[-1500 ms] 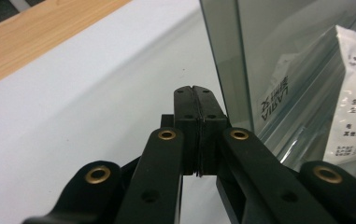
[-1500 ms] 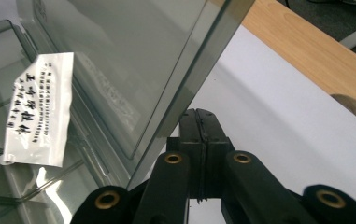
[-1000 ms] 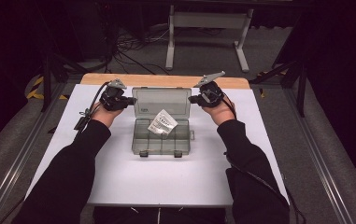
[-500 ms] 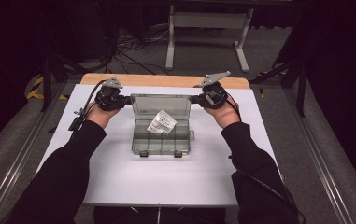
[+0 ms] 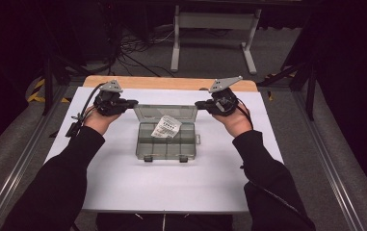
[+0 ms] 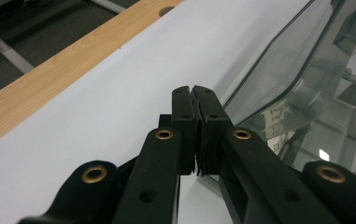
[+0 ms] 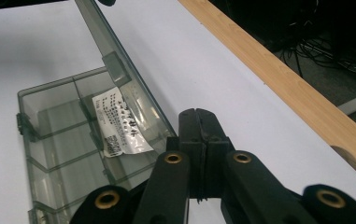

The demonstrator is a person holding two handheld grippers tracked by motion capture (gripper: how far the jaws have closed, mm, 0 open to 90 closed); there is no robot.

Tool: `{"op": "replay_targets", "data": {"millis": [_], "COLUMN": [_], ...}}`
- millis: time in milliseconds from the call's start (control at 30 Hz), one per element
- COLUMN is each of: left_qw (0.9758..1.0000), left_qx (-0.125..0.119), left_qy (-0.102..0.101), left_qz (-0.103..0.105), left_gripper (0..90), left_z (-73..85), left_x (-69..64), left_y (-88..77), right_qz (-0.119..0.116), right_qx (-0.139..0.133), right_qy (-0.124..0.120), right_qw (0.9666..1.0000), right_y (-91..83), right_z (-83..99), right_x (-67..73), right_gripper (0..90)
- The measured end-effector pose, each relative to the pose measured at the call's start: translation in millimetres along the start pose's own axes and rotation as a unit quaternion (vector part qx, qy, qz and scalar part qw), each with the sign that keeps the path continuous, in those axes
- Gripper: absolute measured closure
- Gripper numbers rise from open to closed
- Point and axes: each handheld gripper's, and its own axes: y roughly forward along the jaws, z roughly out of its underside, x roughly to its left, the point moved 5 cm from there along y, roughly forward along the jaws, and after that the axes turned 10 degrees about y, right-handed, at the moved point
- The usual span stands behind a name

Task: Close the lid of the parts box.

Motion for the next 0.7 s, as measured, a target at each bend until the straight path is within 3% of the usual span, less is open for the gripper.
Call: {"op": "replay_targets", "data": {"millis": [467,700], "left_qw": [0.9996,0.9993], "left_qx": [-0.009,-0.014], "left_qy": [0.028,0.032], "left_qz": [0.006,0.015], "left_gripper": [87.2,87.2], "left_z": [-2.0,1.2], "left_x": [-16.7,-23.8], "left_y": [-15.7,-23.4], "right_qz": [-0.028,-0.038], "right_qx": [-0.006,-0.004], "right_qy": [-0.016,-0.021], "right_qw": [0.9995,0.9990], "right_y": [-4.2,-4.1], "right_z": [1.2,4.8], "right_x": [25.0,34.8], "right_gripper": [89.7,89.7]}}
